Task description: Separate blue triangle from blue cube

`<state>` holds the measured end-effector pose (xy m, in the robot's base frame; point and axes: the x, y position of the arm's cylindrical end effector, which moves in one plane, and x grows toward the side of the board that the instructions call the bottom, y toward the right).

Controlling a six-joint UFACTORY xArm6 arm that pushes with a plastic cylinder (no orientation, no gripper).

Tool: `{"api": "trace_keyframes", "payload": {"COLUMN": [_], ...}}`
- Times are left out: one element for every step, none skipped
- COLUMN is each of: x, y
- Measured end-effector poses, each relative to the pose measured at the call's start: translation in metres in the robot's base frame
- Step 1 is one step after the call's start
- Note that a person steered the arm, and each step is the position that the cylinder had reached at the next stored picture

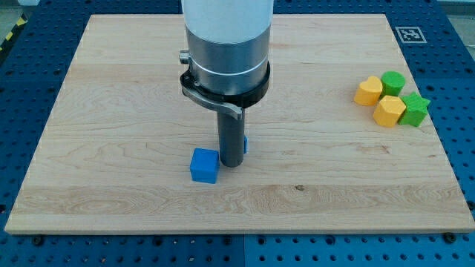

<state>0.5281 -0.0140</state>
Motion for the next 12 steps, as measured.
{"api": "trace_keyframes", "payload": {"x": [-0.011, -0.024, -0.025, -0.025, -0.025, -0.026, -0.031, -0.037, -0.039, -0.029, -0.032, -0.064], "y": [0.000, 0.000, 0.000, -0.004, -0.020, -0.022, 0.031, 0.055, 0.047, 0.026, 0.012, -0.001]}}
